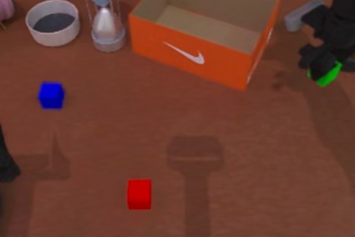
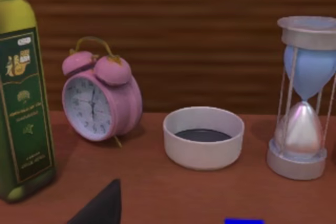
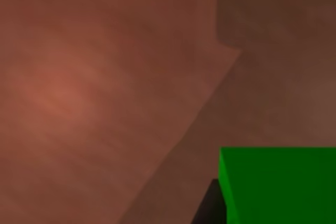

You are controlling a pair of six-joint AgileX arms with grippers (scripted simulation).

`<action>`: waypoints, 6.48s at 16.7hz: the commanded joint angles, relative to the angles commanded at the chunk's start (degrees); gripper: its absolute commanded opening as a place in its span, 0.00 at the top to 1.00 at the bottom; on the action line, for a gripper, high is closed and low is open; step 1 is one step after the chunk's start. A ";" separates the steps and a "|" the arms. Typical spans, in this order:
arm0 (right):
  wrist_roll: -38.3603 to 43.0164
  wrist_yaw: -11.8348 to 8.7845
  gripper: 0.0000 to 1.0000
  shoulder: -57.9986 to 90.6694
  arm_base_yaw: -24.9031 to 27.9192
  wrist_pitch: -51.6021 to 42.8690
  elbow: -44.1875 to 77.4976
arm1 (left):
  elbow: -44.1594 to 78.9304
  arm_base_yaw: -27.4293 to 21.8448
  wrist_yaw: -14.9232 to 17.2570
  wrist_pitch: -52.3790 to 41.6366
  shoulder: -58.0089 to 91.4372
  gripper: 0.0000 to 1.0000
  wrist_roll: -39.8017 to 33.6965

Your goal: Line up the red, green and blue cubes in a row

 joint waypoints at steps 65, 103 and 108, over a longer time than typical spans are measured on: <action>80.91 0.69 0.00 -14.79 43.36 15.80 -30.33 | 0.00 0.00 0.00 0.00 0.00 0.00 0.00; 29.83 1.12 0.00 -129.41 -6.57 67.41 -111.01 | 105.20 -4.58 0.07 -67.36 126.52 0.00 -2.00; 28.94 0.06 0.00 -132.25 -7.79 69.83 -112.51 | 107.97 -4.71 0.21 -68.76 129.21 0.00 -2.07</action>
